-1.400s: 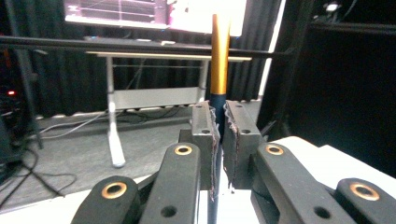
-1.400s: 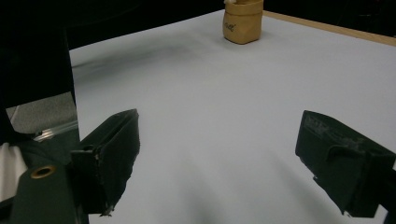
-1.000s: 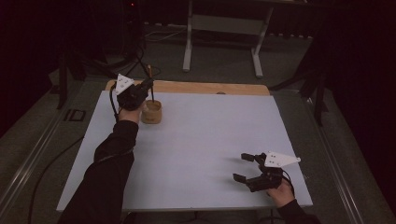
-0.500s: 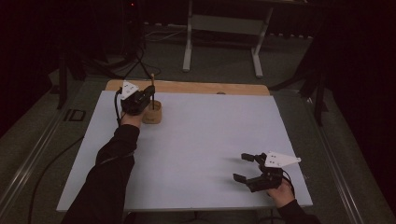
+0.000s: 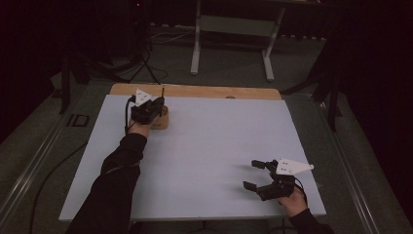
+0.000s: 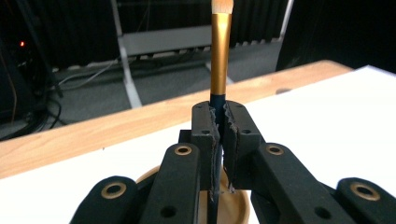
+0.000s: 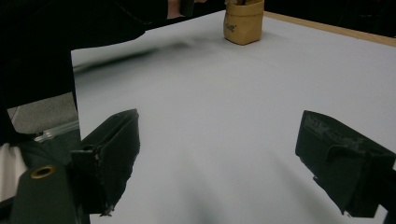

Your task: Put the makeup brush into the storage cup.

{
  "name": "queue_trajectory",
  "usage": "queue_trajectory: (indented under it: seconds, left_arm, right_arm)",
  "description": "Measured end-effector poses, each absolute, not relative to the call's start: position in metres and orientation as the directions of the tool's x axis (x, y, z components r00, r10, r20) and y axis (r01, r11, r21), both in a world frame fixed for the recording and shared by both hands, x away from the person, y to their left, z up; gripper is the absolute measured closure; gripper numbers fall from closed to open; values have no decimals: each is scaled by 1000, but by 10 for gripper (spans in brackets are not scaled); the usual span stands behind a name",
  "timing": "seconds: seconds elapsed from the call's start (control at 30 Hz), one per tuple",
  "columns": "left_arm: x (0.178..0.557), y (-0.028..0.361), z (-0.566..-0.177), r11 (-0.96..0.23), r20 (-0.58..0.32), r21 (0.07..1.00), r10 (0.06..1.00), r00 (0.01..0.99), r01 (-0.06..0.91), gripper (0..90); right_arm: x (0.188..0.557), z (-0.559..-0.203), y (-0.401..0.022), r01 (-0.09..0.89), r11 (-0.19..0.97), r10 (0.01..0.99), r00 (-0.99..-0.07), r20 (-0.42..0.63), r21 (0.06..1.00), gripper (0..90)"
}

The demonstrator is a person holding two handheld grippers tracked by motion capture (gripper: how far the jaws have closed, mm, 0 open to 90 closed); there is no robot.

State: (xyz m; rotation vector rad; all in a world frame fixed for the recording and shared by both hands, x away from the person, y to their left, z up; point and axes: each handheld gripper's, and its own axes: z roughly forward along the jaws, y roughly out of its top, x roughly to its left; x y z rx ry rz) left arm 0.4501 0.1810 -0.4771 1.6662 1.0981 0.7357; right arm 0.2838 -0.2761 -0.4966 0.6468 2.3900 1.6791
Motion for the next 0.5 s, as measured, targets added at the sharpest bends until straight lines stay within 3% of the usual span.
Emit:
queue_trajectory:
  seconds: [0.43, 0.47, 0.5]
  left_arm:
    - [456, 173, -482, -202, 25, 899, 910, 414, 389, 833]
    - [456, 172, -481, -197, 23, 899, 913, 407, 391, 796]
    - [457, 172, -479, -174, -7, 893, 916, 400, 414, 633]
  right_arm:
    - [284, -496, -276, 261, 277, 427, -896, 125, 925, 137]
    - [284, -496, -276, 261, 277, 428, -895, 125, 925, 137]
    - [284, -496, -276, 262, 277, 428, -895, 125, 924, 136]
